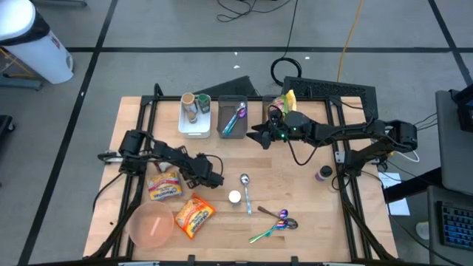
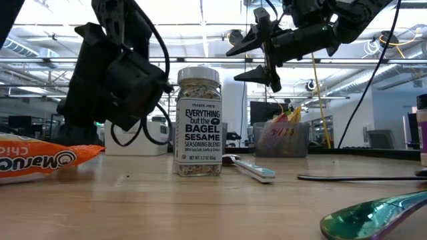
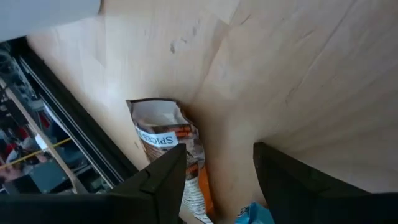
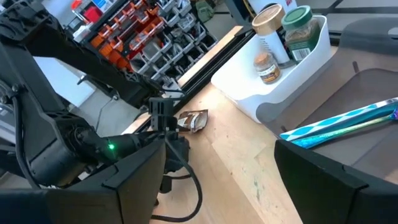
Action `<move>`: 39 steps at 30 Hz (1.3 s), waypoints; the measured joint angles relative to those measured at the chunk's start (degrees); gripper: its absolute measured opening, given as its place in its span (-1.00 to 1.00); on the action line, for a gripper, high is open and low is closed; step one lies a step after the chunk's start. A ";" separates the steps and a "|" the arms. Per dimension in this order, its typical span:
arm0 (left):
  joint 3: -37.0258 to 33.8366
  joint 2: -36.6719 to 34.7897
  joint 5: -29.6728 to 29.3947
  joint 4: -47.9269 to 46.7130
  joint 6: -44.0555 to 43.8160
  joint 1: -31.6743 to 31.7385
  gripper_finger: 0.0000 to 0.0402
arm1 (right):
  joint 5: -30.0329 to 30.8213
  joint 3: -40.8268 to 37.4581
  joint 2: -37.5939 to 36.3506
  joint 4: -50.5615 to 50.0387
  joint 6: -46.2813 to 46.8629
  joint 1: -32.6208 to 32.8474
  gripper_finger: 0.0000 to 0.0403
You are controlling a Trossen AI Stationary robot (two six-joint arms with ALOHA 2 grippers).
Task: Pick & Place Food Item
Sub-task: Put the orange seasoning bag into the white bin
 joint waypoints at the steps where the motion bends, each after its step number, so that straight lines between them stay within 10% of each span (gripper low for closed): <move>1: 0.00 0.02 -0.29 0.10 -0.37 -0.01 -0.03 | 0.01 0.00 0.00 -0.01 -0.04 0.00 0.45; 28: -4.99 -0.02 -5.04 3.73 0.33 2.02 -0.33 | 0.20 0.00 0.00 -0.04 0.00 -0.02 0.45; 39: -5.00 -0.02 -6.39 4.73 2.41 4.19 -0.92 | 0.20 0.00 -0.01 -0.06 0.00 -0.02 0.45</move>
